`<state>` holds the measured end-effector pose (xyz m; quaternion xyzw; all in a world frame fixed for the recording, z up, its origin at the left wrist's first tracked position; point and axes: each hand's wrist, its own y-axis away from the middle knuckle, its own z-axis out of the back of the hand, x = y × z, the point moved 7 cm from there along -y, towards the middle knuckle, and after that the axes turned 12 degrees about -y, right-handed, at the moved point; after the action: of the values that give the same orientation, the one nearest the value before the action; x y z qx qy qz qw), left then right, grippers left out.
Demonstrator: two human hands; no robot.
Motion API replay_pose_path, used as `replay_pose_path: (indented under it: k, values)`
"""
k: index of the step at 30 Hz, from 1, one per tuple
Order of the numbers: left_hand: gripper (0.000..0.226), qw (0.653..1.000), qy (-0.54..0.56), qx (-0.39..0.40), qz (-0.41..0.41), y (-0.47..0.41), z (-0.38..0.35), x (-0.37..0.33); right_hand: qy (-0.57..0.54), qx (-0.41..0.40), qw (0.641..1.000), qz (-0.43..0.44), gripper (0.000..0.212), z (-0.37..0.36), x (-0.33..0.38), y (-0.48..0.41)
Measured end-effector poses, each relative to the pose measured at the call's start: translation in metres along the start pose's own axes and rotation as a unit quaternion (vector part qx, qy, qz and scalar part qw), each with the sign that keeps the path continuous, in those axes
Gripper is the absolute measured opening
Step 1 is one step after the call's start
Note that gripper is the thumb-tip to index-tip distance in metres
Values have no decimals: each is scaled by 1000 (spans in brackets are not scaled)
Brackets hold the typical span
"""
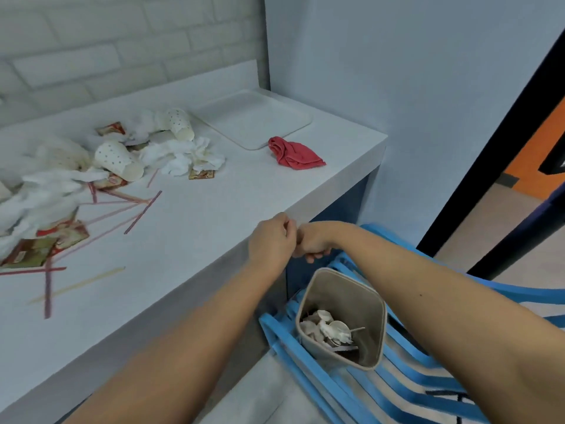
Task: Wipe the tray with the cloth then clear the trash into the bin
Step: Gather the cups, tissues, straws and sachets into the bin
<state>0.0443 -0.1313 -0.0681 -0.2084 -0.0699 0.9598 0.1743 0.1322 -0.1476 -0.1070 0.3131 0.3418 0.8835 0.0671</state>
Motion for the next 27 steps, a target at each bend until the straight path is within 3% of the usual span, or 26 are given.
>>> replay_pose_path:
  k: [7, 16, 19, 23, 27]
  values:
    - [26, 992, -79, -38, 89, 2, 67, 89, 74, -40, 990, 116, 11, -7, 114, -12]
    - [22, 964, -169, 1, 203, 37, 121, 228, 117, -98, 954, 259, 25, -54, 238, -42]
    - [28, 952, -196, 28, 235, 47, 139, 271, 146, -85, 945, 280, 46, -78, 271, -50]
    - [44, 948, -232, 71, 208, 55, 156, 312, 195, -68, 932, 298, 78, -103, 294, -58]
    - [37, 943, -271, 101, 163, 62, 168, 335, 241, -83, 921, 293, 79, -117, 311, -70]
